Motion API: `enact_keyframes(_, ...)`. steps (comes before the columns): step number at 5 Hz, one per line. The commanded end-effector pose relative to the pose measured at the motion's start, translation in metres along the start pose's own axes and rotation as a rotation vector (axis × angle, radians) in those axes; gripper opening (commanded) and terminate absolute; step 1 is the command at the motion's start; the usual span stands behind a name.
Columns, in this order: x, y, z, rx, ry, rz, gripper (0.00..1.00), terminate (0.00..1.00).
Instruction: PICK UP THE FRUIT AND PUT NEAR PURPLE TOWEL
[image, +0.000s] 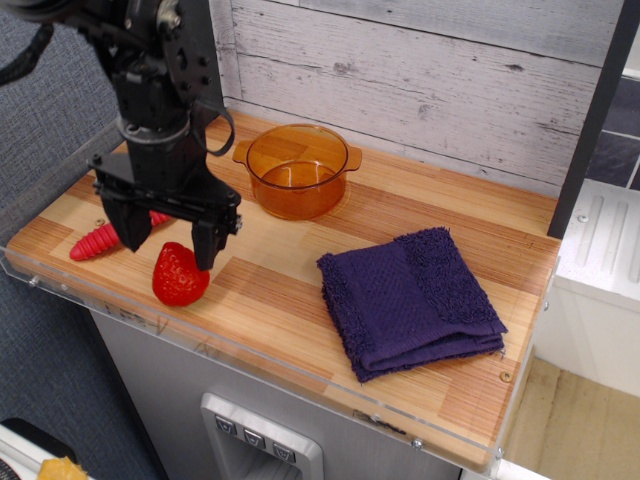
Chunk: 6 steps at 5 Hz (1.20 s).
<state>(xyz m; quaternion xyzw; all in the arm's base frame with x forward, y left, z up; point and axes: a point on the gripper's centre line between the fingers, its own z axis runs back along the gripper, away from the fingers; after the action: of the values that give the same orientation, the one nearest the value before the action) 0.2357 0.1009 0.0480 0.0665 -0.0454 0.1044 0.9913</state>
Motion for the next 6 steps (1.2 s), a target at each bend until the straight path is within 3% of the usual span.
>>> enact_keyframes(1, -0.005, -0.003, -0.014, 0.037, 0.042, -0.029, 1.0, 0.0)
enact_keyframes(3, -0.01, -0.004, -0.024, 0.044, 0.075, -0.023, 1.0, 0.0)
enact_keyframes(4, -0.011, -0.005, -0.022, 0.02, 0.07, -0.036, 0.0, 0.0)
enact_keyframes(6, -0.012, -0.007, -0.01, 0.029, 0.07, -0.033, 0.0, 0.0)
